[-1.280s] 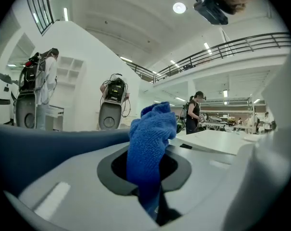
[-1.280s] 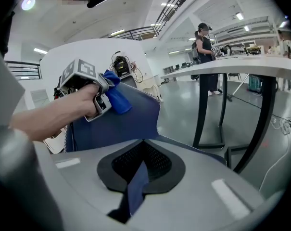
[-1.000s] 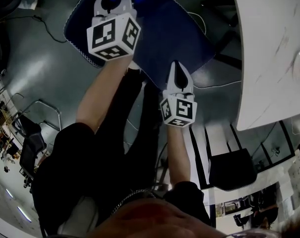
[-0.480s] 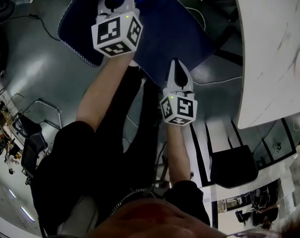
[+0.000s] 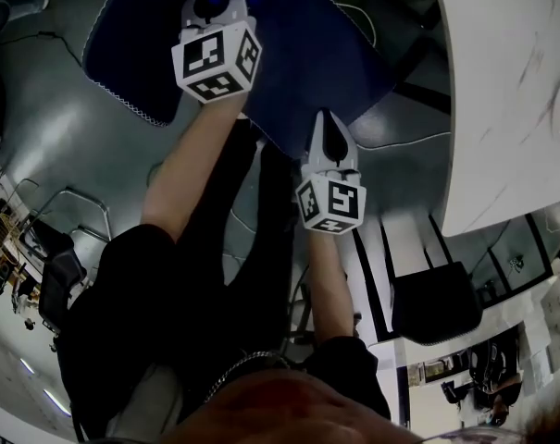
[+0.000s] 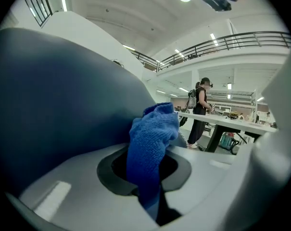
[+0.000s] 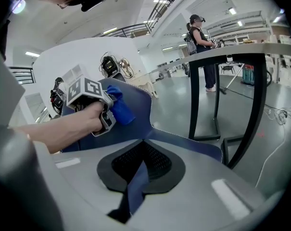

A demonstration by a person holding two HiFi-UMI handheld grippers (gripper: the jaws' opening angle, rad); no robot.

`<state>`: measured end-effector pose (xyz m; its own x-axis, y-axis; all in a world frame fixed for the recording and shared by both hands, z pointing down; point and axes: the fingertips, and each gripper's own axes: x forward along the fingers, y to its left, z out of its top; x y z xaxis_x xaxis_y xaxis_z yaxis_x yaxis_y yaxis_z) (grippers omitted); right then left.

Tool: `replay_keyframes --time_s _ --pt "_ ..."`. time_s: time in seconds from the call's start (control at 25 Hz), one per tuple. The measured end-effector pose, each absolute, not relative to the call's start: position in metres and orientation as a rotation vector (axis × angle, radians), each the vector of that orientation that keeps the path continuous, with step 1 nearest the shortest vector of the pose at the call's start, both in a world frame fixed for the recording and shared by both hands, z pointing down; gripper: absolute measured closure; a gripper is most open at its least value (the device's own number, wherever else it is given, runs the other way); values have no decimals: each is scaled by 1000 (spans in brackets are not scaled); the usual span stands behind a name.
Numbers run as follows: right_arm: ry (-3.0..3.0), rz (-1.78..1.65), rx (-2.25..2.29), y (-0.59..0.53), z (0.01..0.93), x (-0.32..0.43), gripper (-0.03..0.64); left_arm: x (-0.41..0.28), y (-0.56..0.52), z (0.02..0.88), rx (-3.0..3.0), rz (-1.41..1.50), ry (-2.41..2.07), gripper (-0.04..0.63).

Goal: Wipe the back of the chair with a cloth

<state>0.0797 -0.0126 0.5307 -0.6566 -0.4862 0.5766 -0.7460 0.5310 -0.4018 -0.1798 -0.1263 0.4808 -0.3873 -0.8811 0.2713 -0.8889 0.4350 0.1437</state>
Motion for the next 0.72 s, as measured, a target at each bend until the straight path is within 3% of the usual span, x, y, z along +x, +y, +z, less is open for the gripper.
replay_keyframes --time_s 0.72 --pt "-2383 866 1025 -30 539 85 614 -157 -135 567 1566 348 -2347 541"
